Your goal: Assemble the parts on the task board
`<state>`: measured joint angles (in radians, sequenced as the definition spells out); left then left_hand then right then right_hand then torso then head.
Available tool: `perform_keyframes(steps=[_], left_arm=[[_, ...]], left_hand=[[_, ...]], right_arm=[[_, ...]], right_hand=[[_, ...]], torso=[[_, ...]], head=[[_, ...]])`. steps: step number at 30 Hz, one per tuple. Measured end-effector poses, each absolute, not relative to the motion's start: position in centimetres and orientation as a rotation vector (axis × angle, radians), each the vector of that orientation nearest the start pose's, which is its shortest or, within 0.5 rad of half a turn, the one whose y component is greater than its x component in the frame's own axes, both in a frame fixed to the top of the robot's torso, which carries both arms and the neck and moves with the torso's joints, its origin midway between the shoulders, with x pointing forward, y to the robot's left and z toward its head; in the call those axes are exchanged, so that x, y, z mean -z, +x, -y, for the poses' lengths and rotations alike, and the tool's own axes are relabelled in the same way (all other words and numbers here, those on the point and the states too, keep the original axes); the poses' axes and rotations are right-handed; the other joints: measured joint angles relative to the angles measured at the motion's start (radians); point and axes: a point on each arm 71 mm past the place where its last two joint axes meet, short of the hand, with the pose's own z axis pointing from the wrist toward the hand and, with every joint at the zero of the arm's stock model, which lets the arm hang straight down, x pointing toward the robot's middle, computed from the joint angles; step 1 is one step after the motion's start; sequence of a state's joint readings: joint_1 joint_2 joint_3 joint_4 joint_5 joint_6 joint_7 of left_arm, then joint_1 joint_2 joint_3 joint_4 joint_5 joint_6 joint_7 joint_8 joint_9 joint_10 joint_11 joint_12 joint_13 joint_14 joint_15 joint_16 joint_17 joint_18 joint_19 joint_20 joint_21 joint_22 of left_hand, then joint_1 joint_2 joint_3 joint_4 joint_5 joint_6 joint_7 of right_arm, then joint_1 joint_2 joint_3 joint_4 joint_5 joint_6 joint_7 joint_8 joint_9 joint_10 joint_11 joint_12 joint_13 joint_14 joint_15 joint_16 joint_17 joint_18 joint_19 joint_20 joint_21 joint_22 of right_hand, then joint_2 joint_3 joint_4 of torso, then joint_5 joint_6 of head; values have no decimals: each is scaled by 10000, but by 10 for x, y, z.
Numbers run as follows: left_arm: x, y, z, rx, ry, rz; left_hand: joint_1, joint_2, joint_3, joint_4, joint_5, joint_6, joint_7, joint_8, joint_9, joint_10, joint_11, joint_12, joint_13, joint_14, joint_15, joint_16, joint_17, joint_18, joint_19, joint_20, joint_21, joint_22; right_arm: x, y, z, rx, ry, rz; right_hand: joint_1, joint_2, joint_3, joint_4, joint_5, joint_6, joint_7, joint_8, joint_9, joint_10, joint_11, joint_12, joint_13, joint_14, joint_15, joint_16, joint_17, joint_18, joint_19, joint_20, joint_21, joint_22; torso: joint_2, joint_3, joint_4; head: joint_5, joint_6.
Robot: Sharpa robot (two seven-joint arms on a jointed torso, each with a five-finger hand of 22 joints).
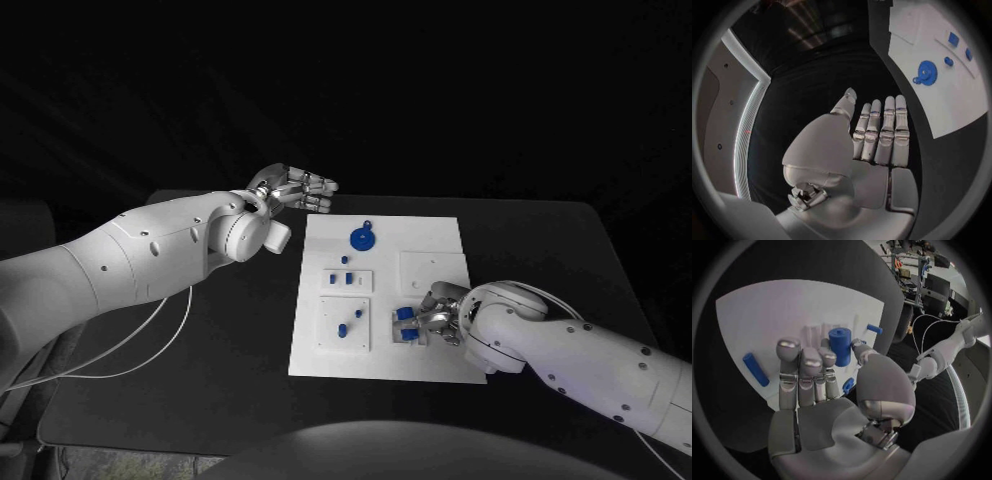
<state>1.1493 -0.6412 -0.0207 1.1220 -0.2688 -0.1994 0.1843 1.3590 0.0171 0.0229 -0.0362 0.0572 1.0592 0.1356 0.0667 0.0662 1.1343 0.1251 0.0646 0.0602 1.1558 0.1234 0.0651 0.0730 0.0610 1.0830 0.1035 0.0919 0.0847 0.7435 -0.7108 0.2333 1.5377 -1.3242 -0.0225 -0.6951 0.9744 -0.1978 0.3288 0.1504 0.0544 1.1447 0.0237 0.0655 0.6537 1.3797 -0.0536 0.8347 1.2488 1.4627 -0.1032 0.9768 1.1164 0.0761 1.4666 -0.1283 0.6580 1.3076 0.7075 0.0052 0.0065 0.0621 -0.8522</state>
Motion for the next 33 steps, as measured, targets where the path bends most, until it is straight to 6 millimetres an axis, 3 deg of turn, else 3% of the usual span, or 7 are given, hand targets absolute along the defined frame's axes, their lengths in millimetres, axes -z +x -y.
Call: perform_keyframes(steps=[5,33], left_arm=[[234,545,-220,12449,-10064,-16611],[235,544,-220,12450,-10076,-16676]], left_hand=[[0,0,0,0,0,0,0,0,0,0,0,0,0,0,0,0,0,0,0,0,0,1],[0,0,-40,40,0,0,0,0,0,-35,35,0,0,0,0,0,0,0,0,0,0,-10]], right_arm=[[329,410,165,-3555,3567,-23496],[327,409,165,-3642,3628,-23419]], right_hand=[[129,109,13,99,0,0,0,0,-2,0,0,0,6,0,0,0,18,1,0,0,0,-1],[129,109,97,14,-1,34,34,0,-5,-1,1,-42,-13,-1,1,-34,57,1,0,0,0,-2]], torso=[[0,0,1],[0,-2,-2]], head=[[1,-10],[12,-35]])
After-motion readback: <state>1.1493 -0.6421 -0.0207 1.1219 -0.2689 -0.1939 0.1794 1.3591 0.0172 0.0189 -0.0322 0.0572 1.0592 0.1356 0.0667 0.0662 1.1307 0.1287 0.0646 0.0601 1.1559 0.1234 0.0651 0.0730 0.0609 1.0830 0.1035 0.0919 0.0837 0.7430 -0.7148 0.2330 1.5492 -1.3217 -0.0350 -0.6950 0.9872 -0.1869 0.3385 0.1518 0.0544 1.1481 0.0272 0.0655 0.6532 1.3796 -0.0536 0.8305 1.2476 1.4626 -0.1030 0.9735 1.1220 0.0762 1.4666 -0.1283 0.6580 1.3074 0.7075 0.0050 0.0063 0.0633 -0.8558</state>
